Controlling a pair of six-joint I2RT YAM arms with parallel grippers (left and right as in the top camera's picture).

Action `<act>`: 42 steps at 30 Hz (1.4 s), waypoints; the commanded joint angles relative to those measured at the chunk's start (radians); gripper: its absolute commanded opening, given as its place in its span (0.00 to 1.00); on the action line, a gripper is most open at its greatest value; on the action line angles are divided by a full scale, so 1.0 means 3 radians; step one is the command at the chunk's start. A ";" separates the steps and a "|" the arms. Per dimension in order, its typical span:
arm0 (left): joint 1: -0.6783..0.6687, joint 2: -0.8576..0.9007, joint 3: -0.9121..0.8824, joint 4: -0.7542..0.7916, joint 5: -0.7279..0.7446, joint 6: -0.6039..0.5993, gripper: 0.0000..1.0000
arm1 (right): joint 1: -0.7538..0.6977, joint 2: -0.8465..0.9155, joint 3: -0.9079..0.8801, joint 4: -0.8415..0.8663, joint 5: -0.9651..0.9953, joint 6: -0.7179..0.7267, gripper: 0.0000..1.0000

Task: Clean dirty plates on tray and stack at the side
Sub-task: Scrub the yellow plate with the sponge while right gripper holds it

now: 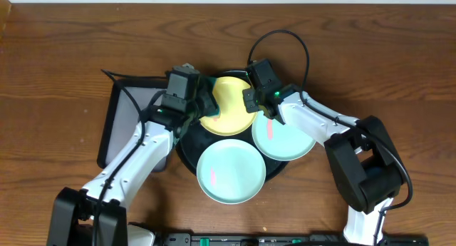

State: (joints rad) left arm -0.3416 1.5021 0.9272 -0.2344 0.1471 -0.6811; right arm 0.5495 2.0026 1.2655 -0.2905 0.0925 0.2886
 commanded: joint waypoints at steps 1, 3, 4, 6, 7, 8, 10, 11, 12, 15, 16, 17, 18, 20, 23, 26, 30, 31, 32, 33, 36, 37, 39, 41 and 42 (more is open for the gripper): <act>-0.0094 -0.0019 0.0074 -0.0037 -0.0404 -0.0017 0.08 | 0.0031 -0.0085 -0.0022 -0.0005 0.0126 0.0072 0.01; -0.0151 -0.0019 0.0072 -0.0045 -0.0567 -0.0018 0.07 | 0.0032 -0.0085 -0.0022 -0.0004 0.0126 0.0072 0.01; -0.0181 -0.0018 0.0072 -0.0046 -0.0627 -0.0018 0.07 | 0.0032 -0.0085 -0.0022 -0.0004 0.0126 0.0072 0.01; -0.0231 -0.0015 0.0072 -0.0046 -0.0717 -0.0017 0.07 | 0.0032 -0.0085 -0.0022 -0.0004 0.0126 0.0072 0.01; -0.0257 -0.0009 0.0072 -0.0046 -0.0785 -0.0018 0.07 | 0.0032 -0.0085 -0.0022 -0.0004 0.0125 0.0072 0.01; -0.0277 0.0003 0.0071 -0.0046 -0.0846 -0.0018 0.07 | 0.0033 -0.0085 -0.0022 -0.0005 0.0125 0.0072 0.01; -0.0328 0.0055 0.0071 -0.0046 -0.0996 -0.0018 0.07 | 0.0036 -0.0085 -0.0024 -0.0004 0.0125 0.0072 0.01; -0.0341 0.0086 0.0071 -0.0045 -0.1029 -0.0018 0.08 | 0.0036 -0.0085 -0.0024 -0.0005 0.0125 0.0072 0.01; -0.0345 0.0114 0.0071 -0.0043 -0.1054 -0.0018 0.07 | 0.0036 -0.0085 -0.0024 -0.0005 0.0126 0.0072 0.01; -0.0347 0.0242 0.0071 -0.0027 -0.1055 -0.0019 0.07 | 0.0036 -0.0085 -0.0025 -0.0005 0.0125 0.0072 0.01; -0.0347 0.0319 0.0071 -0.0013 -0.1055 -0.0018 0.07 | 0.0036 -0.0085 -0.0025 -0.0004 0.0125 0.0072 0.01; -0.0347 0.0365 0.0071 -0.0003 -0.1055 -0.0018 0.07 | 0.0036 -0.0085 -0.0025 -0.0004 0.0125 0.0072 0.01; -0.0347 0.0426 0.0071 0.0022 -0.1054 -0.0018 0.07 | 0.0036 -0.0085 -0.0025 -0.0004 0.0125 0.0072 0.01; -0.0347 0.0530 0.0071 0.0071 -0.1049 -0.0018 0.07 | 0.0036 -0.0085 -0.0025 -0.0004 0.0125 0.0072 0.01; -0.0347 0.0703 0.0071 0.0154 -0.0978 -0.0018 0.07 | 0.0036 -0.0085 -0.0031 -0.0004 0.0123 0.0072 0.01; -0.0347 0.0888 0.0071 0.0273 -0.0779 -0.0017 0.08 | 0.0036 -0.0085 -0.0038 -0.0004 0.0123 0.0072 0.01; -0.0347 0.1127 0.0071 0.0392 -0.0478 -0.0066 0.07 | 0.0036 -0.0085 -0.0043 -0.0003 0.0114 0.0072 0.01; -0.0347 0.1157 0.0071 0.0390 -0.0412 -0.0103 0.07 | 0.0036 -0.0085 -0.0043 -0.0003 0.0107 0.0072 0.01; -0.0347 0.1184 0.0071 0.0390 -0.0326 -0.0121 0.08 | 0.0036 -0.0085 -0.0043 -0.0003 0.0100 0.0074 0.01; -0.0347 0.1199 0.0071 0.0397 -0.0216 -0.0121 0.07 | 0.0036 -0.0085 -0.0043 -0.0003 0.0100 0.0074 0.01; -0.0346 0.1208 0.0071 0.0469 0.0093 -0.0116 0.07 | 0.0036 -0.0085 -0.0043 -0.0001 0.0100 0.0072 0.01; -0.0346 0.1208 0.0071 0.0523 0.0179 -0.0114 0.08 | 0.0036 -0.0085 -0.0043 0.0000 0.0102 0.0074 0.01; -0.0334 0.1207 0.0072 0.0694 0.0406 -0.0088 0.08 | 0.0036 -0.0085 -0.0043 0.0000 0.0100 0.0074 0.01; -0.0324 0.1195 0.0075 0.0870 0.0594 -0.0041 0.08 | 0.0036 -0.0085 -0.0043 0.0000 0.0100 0.0072 0.01; -0.0314 0.1167 0.0085 0.0917 0.0618 -0.0032 0.08 | 0.0036 -0.0085 -0.0043 0.0000 0.0102 0.0072 0.01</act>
State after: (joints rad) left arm -0.4267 1.8347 0.9524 0.0090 0.1394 -0.6941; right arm 0.5541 2.0022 1.2552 -0.2947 0.1226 0.2970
